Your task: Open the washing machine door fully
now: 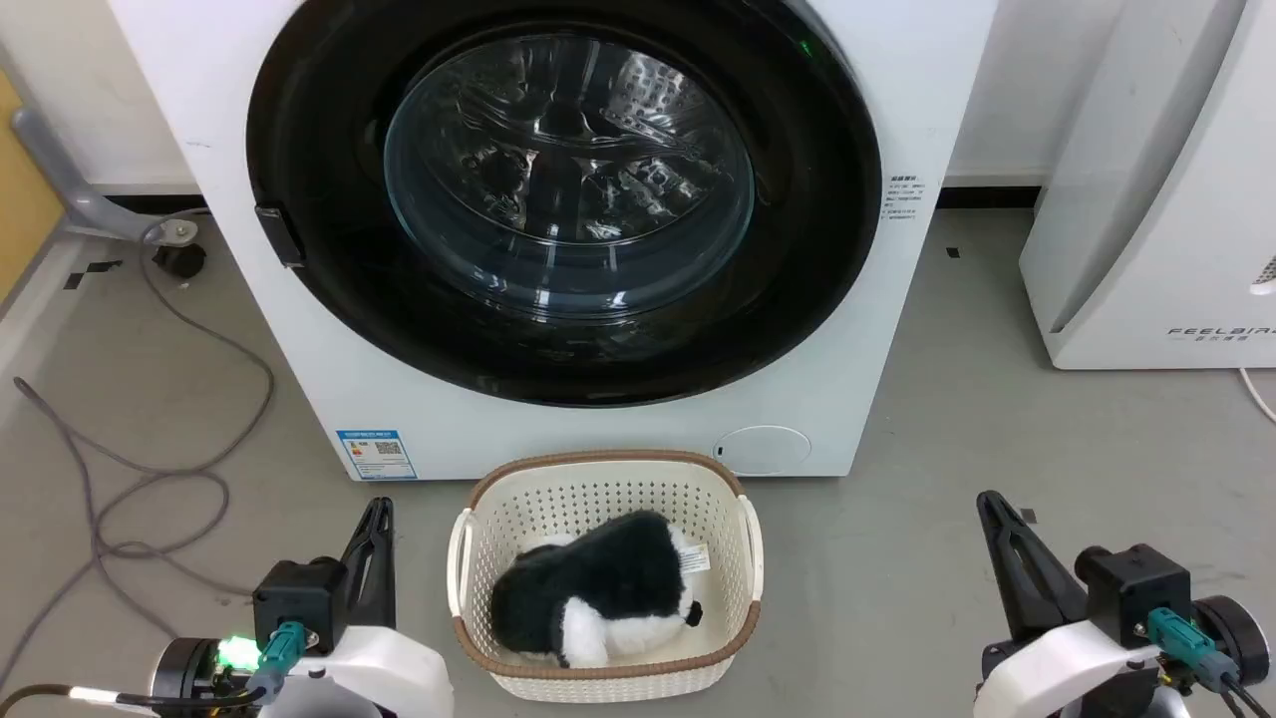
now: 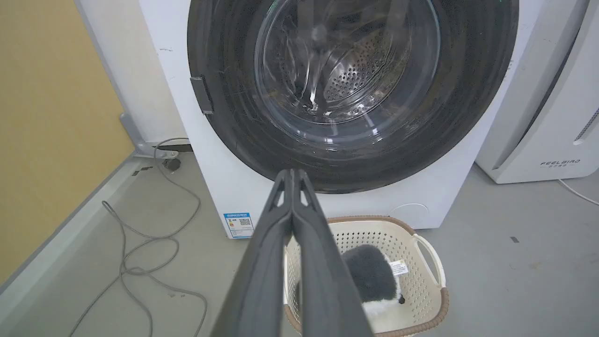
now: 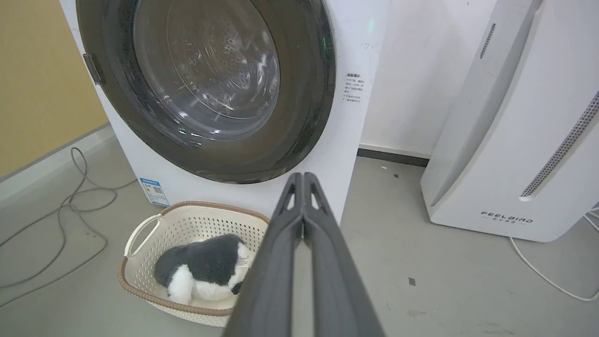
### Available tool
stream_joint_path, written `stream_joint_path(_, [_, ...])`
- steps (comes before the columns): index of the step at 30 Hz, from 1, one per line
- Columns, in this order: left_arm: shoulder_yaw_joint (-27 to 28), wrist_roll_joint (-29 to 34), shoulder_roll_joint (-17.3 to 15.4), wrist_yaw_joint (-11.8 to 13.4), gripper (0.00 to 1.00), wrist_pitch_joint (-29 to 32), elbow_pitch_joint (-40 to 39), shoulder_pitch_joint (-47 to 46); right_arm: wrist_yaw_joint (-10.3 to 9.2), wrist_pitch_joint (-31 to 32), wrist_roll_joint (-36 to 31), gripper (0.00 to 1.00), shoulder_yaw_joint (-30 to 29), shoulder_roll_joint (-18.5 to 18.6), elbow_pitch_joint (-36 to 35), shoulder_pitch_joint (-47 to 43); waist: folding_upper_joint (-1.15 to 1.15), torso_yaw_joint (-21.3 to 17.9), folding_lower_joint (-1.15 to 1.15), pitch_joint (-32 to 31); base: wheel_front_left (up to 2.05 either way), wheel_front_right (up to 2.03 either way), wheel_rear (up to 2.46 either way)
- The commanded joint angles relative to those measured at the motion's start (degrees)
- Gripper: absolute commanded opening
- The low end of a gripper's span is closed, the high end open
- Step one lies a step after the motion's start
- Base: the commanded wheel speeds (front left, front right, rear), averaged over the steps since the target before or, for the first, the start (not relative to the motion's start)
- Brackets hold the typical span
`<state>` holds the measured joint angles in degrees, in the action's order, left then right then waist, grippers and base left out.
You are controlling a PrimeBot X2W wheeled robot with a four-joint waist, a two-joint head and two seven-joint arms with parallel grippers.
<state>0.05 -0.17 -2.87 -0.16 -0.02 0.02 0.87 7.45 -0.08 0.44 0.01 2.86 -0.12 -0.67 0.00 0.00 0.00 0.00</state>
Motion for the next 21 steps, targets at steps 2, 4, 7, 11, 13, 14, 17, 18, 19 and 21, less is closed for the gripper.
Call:
stream_joint_path(2, [-0.05, 0.17, 0.0, 0.16, 0.0, 0.02, -0.02, -0.87, 0.03, 0.08, -0.44, 0.0, -0.01, 0.01, 0.12, 0.67, 0.0, 0.0, 0.0, 0.0, 0.0, 0.0, 0.0])
stream_joint_path(4, [-0.05, 0.17, 0.0, 0.16, 0.0, 0.02, -0.02, -0.87, 0.03, 0.08, -0.44, 0.0, -0.01, 0.01, 0.12, 0.67, 0.0, 0.0, 0.0, 0.0, 0.0, 0.0, 0.0])
stream_joint_path(7, [-0.05, 0.17, 0.0, 0.16, 0.0, 0.02, -0.02, -0.87, 0.03, 0.08, -0.44, 0.0, -0.01, 0.01, 0.12, 0.67, 0.0, 0.0, 0.0, 0.0, 0.0, 0.0, 0.0])
stream_joint_path(11, [-0.05, 0.17, 0.0, 0.16, 0.0, 0.02, -0.02, -0.87, 0.03, 0.08, -0.44, 0.0, -0.01, 0.01, 0.12, 0.67, 0.0, 0.0, 0.0, 0.0, 0.0, 0.0, 0.0])
stream_joint_path(13, [-0.05, 0.17, 0.0, 0.16, 0.0, 0.02, -0.02, -0.87, 0.03, 0.08, -0.44, 0.0, -0.01, 0.01, 0.12, 0.67, 0.0, 0.0, 0.0, 0.0, 0.0, 0.0, 0.0])
stream_joint_path(14, [-0.05, 0.17, 0.0, 0.16, 0.0, 0.02, -0.02, -0.87, 0.03, 0.08, -0.44, 0.0, -0.01, 0.01, 0.12, 0.67, 0.0, 0.0, 0.0, 0.0, 0.0, 0.0, 0.0])
stream_joint_path(17, [-0.05, 0.17, 0.0, 0.16, 0.0, 0.02, -0.02, -0.87, 0.03, 0.08, -0.44, 0.0, -0.01, 0.01, 0.12, 0.67, 0.0, 0.0, 0.0, 0.0, 0.0, 0.0, 0.0])
stream_joint_path(18, [-0.05, 0.17, 0.0, 0.16, 0.0, 0.02, -0.02, -0.87, 0.03, 0.08, -0.44, 0.0, -0.01, 0.01, 0.12, 0.67, 0.0, 0.0, 0.0, 0.0, 0.0, 0.0, 0.0])
stream_joint_path(19, [-0.05, 0.17, 0.0, 0.16, 0.0, 0.02, -0.02, -0.87, 0.03, 0.08, -0.44, 0.0, -0.01, 0.01, 0.12, 0.67, 0.0, 0.0, 0.0, 0.0, 0.0, 0.0, 0.0])
stream_joint_path(21, [-0.05, 0.17, 0.0, 0.16, 0.0, 0.02, -0.02, -0.87, 0.03, 0.08, -0.44, 0.0, -0.01, 0.01, 0.12, 0.67, 0.0, 0.0, 0.0, 0.0, 0.0, 0.0, 0.0])
